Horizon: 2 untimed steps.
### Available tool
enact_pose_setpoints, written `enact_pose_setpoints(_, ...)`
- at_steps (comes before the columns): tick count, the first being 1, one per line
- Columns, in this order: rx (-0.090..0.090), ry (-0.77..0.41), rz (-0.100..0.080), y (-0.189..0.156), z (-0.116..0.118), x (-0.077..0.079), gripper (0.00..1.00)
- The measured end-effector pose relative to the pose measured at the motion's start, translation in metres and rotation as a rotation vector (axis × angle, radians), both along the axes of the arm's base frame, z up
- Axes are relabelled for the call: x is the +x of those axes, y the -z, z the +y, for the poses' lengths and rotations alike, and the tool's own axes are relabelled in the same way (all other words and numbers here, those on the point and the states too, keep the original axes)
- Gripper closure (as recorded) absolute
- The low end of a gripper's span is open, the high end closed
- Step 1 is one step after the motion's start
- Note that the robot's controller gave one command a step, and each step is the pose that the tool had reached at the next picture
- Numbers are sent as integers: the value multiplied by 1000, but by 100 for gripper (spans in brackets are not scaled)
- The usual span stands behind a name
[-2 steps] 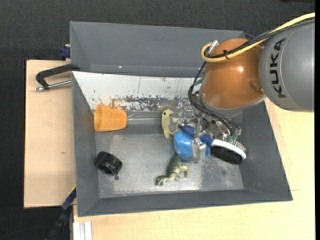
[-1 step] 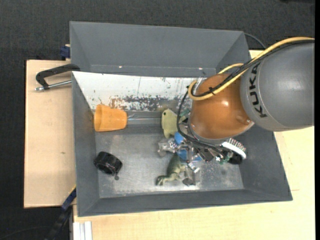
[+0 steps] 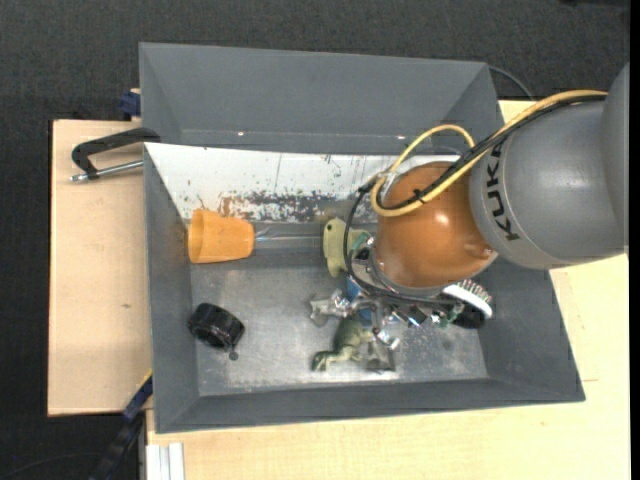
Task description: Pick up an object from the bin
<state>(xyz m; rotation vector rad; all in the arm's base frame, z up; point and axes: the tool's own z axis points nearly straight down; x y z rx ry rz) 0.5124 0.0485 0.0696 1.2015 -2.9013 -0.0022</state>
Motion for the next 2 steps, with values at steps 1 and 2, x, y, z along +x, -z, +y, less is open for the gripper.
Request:
enact_pose_setpoints(1, 1, 0, -2, -1, 0, 0, 100)
enact_pose_setpoints(2, 2, 30, -16, -130, 5, 14, 100)
